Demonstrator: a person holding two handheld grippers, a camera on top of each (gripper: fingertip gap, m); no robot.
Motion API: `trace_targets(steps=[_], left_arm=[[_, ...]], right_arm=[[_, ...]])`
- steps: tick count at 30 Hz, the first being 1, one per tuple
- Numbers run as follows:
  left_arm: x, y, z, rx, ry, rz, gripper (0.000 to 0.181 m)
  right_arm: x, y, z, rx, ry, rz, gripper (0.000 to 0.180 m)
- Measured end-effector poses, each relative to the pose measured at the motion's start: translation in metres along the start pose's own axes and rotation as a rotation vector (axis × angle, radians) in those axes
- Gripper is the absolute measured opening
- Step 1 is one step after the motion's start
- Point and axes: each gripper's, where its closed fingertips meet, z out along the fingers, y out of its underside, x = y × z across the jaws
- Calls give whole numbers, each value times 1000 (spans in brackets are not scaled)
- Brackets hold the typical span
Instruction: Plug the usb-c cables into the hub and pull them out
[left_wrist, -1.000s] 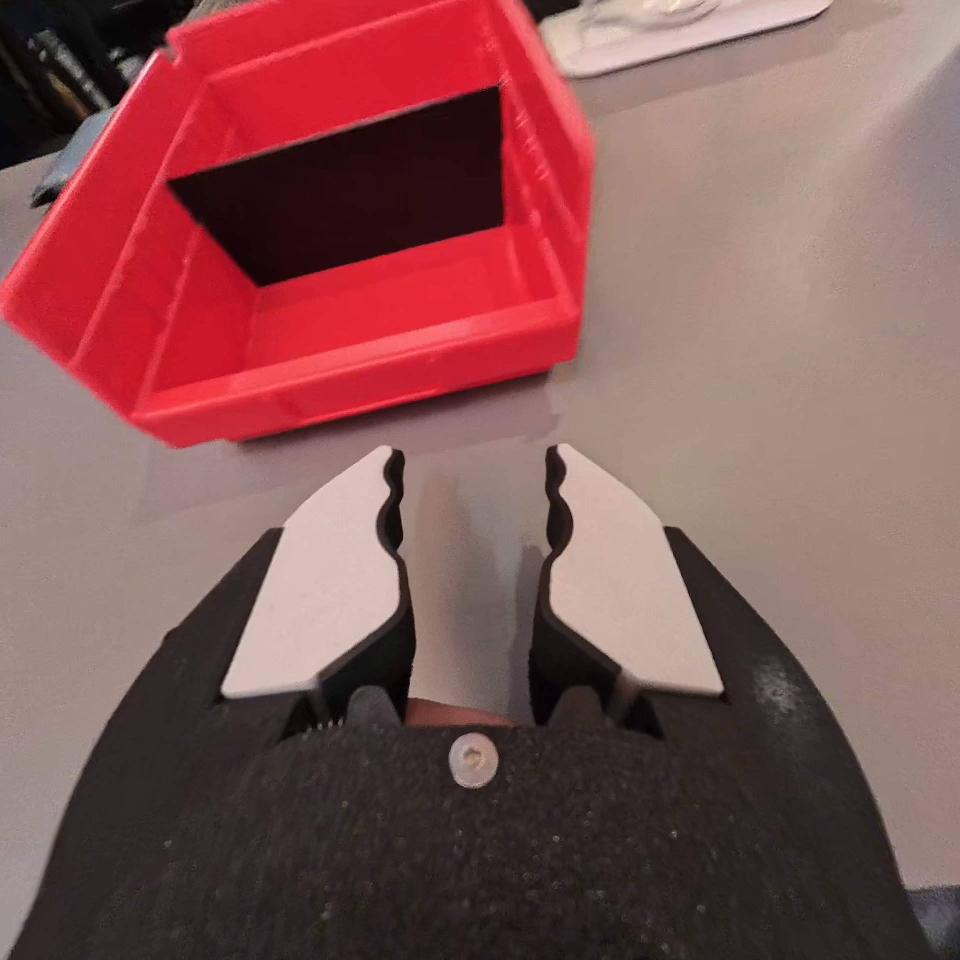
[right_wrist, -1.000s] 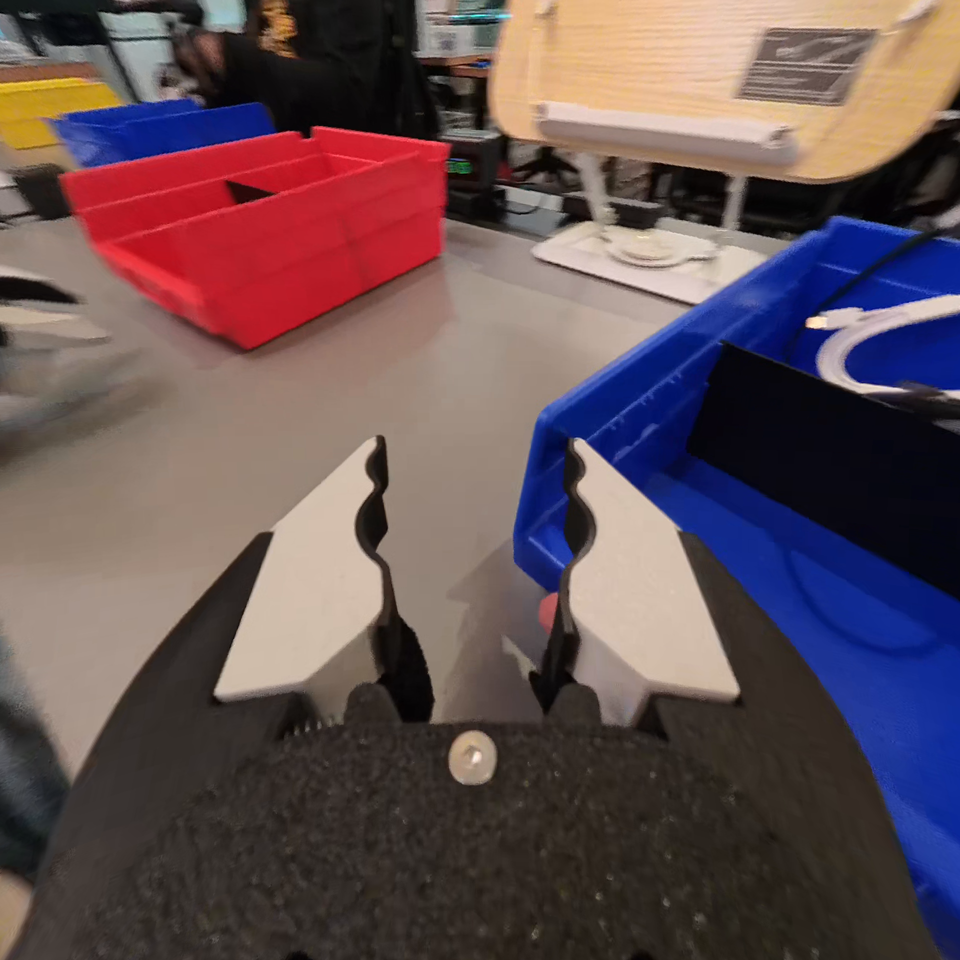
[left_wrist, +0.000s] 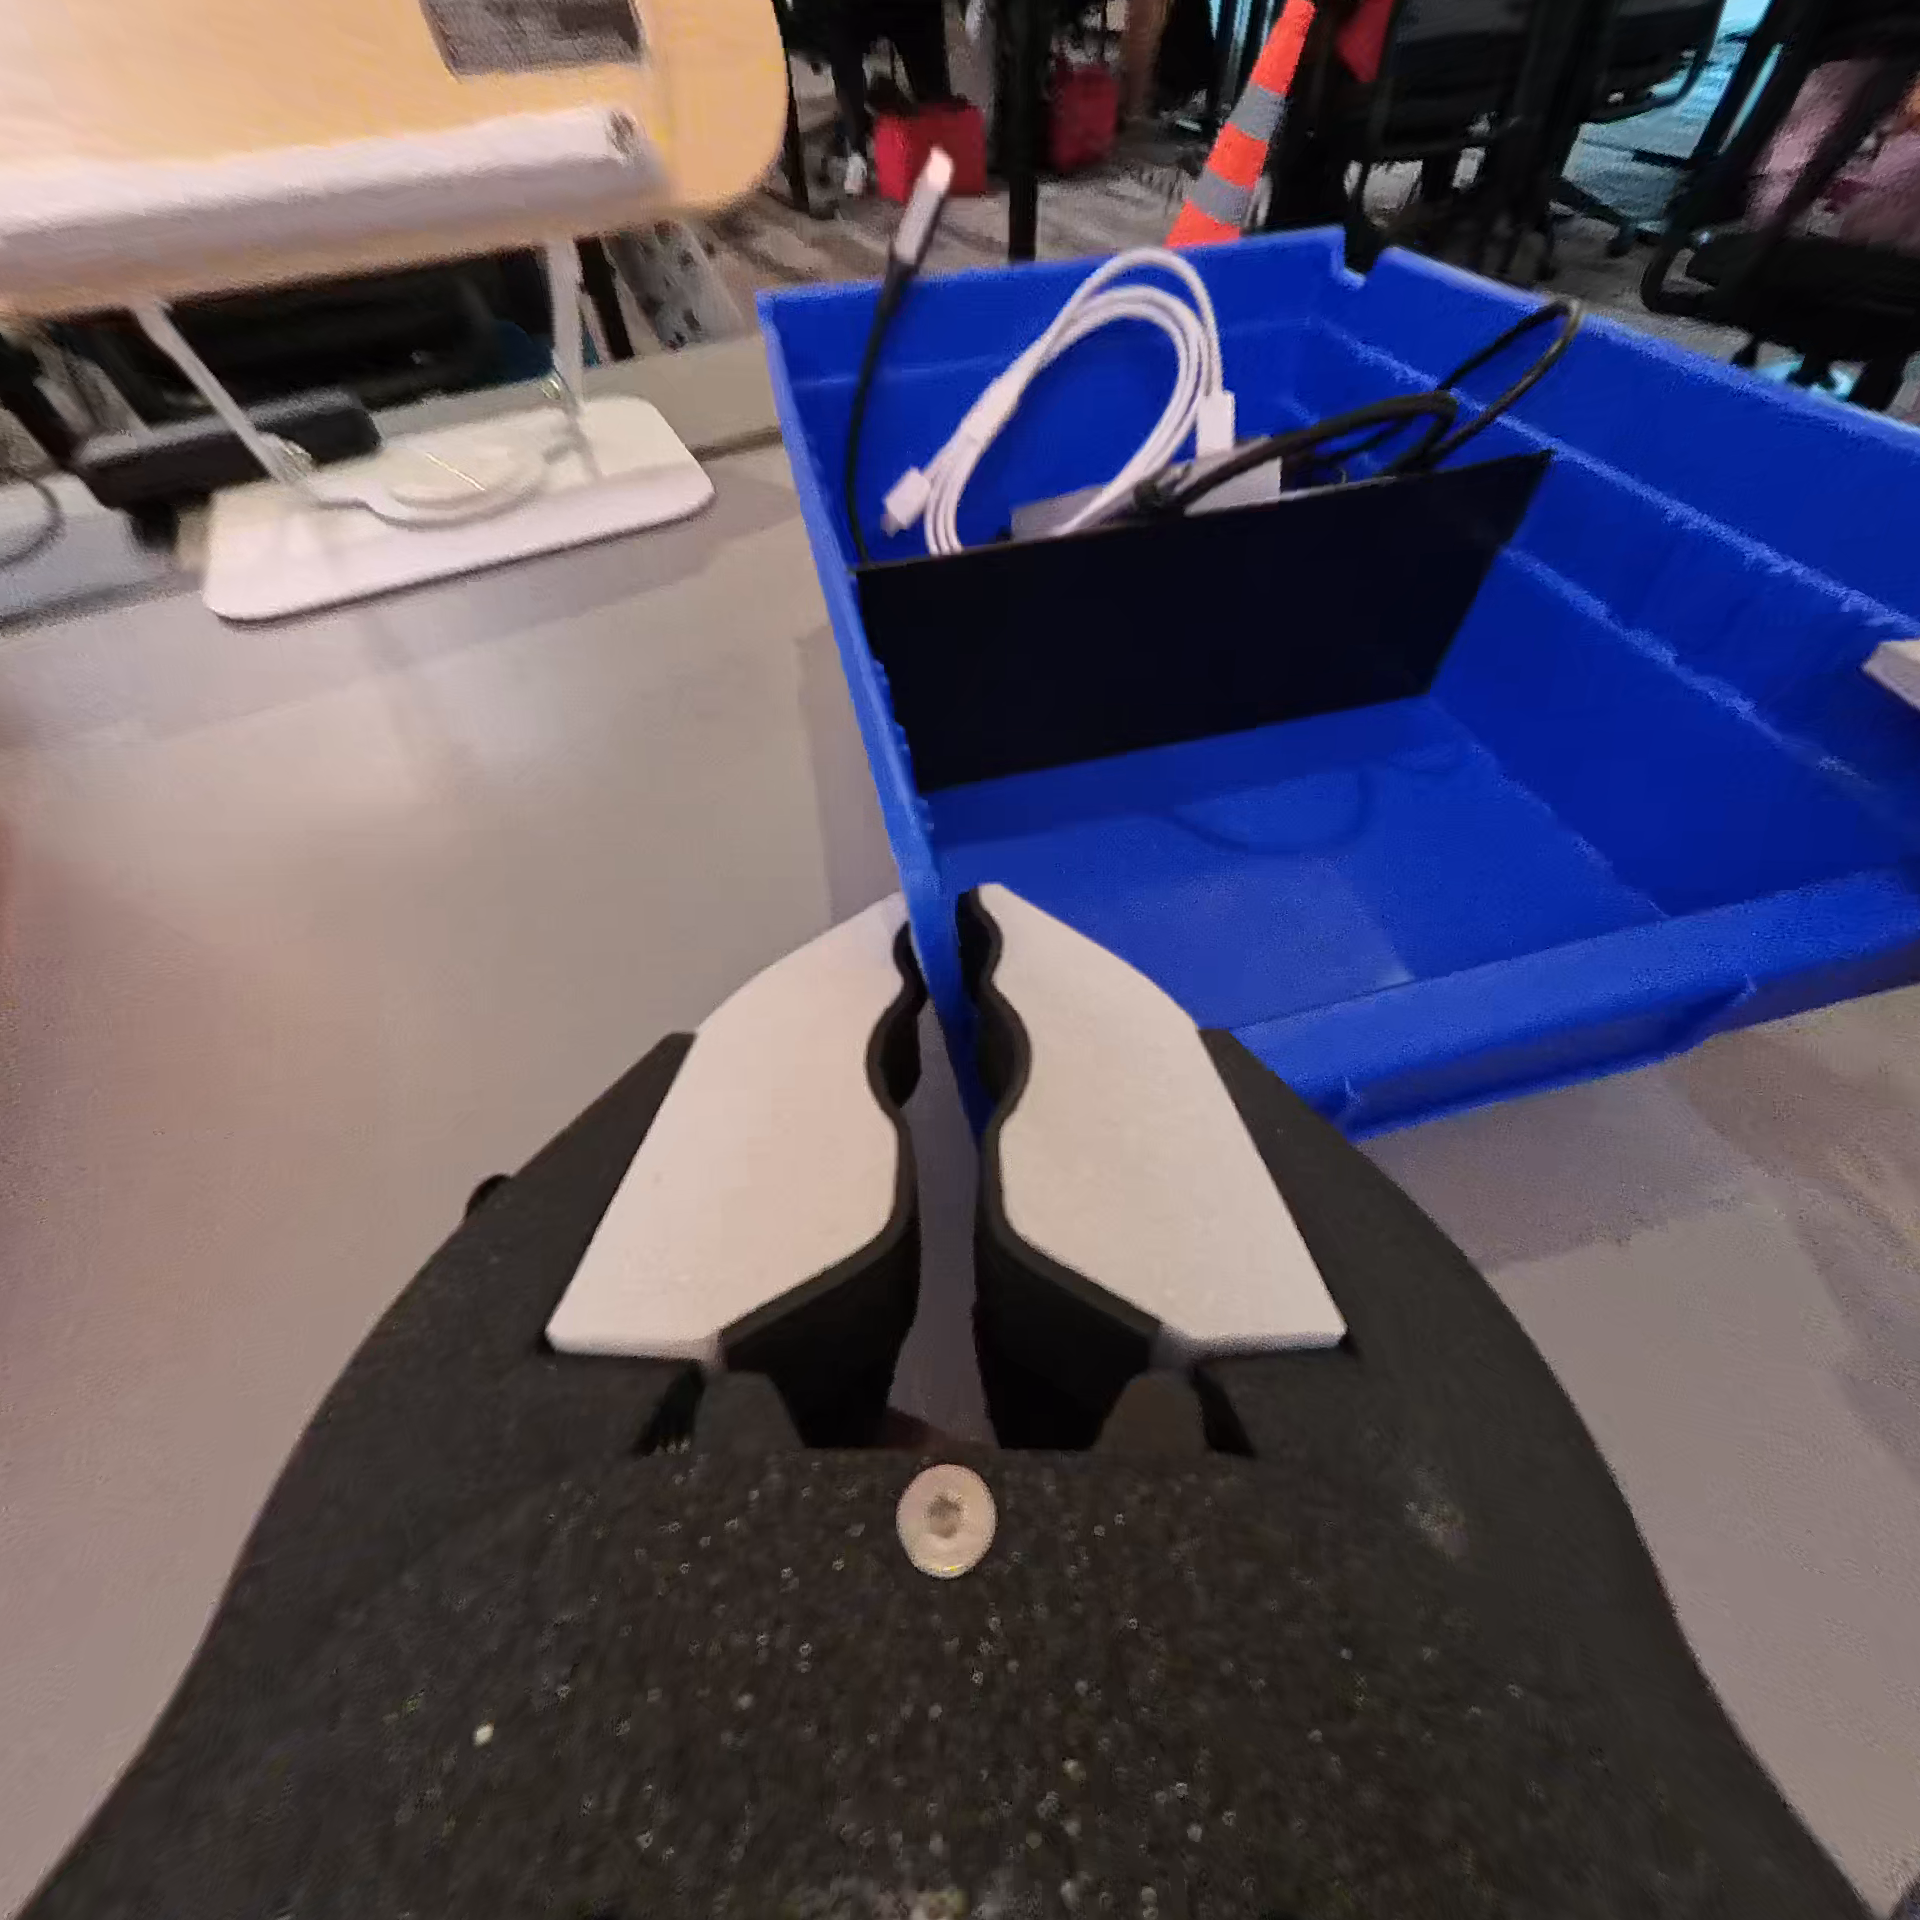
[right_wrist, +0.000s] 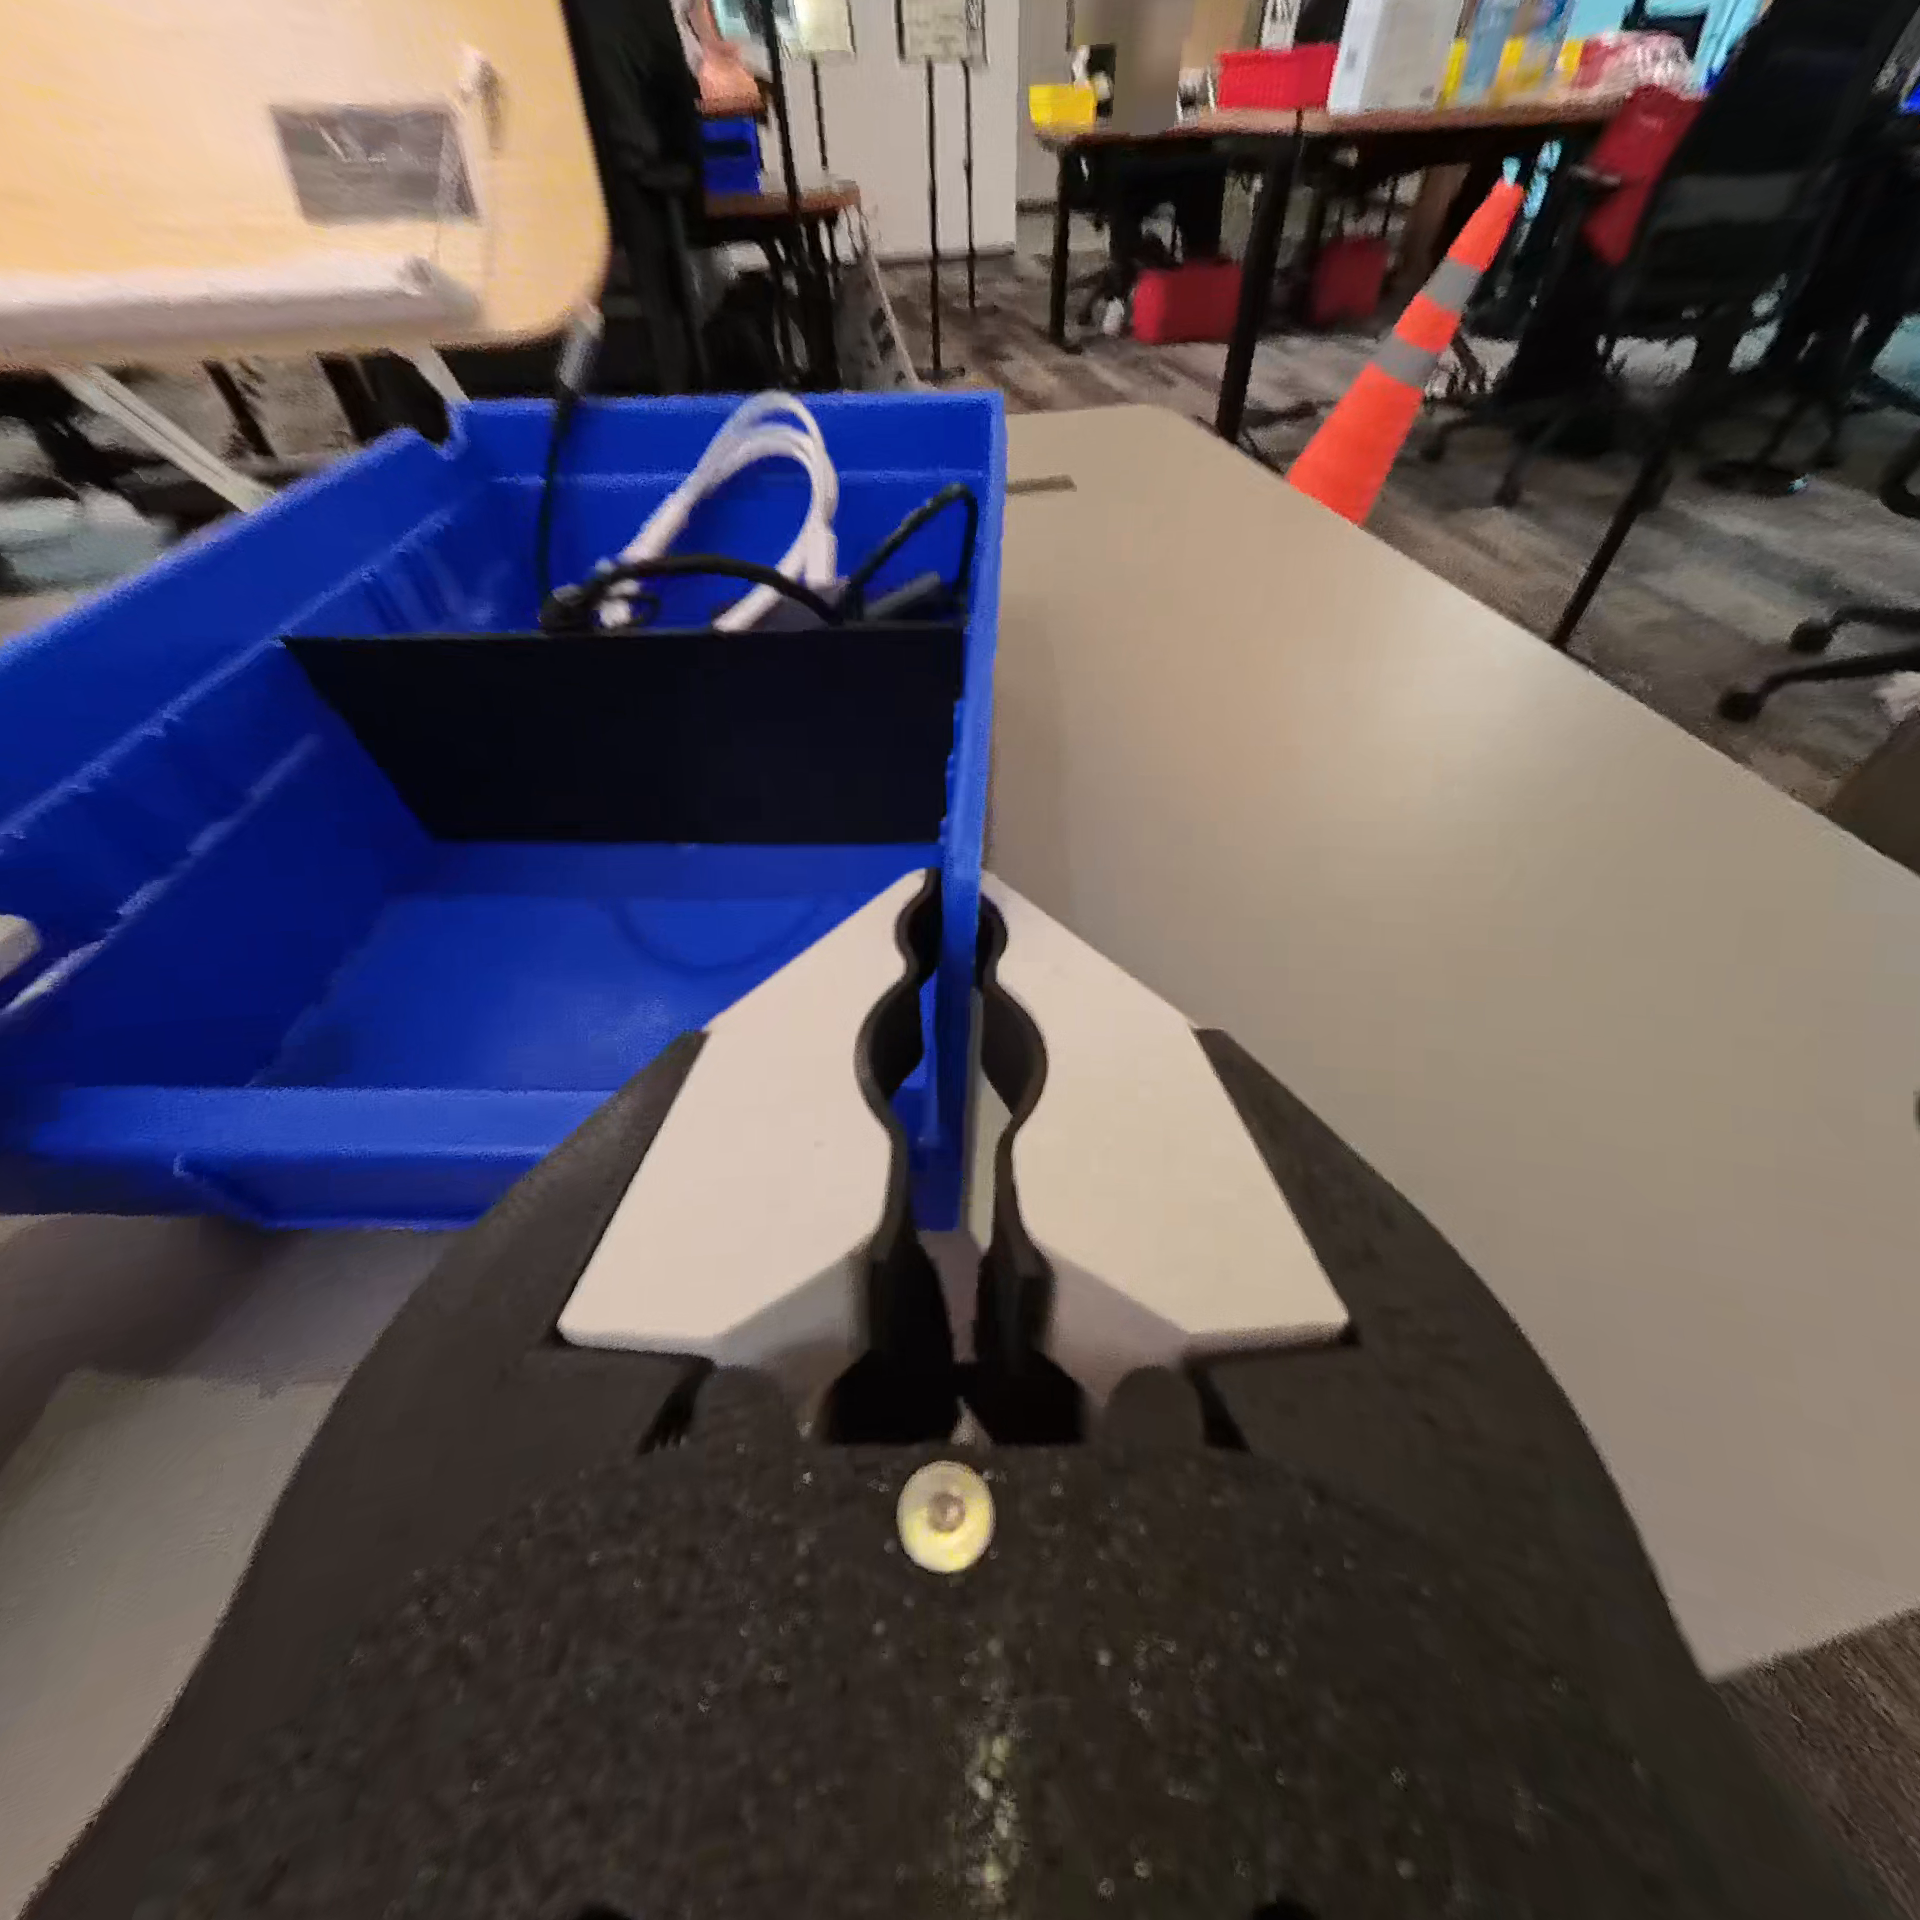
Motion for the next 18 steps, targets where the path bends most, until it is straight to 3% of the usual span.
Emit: trace_targets(steps=[9, 14, 18], left_arm=[[-100, -22, -48, 114, -259, -20, 4], [-152, 0, -68, 49, -360, -6, 4], [-181, 26, -69, -8, -401, -72, 4]], right_arm=[[-103, -50, 12, 163, -137, -104, 2], [-168, -24, 33, 101, -249, -200, 4], [-202, 4, 43, -23, -450, -267, 6]])
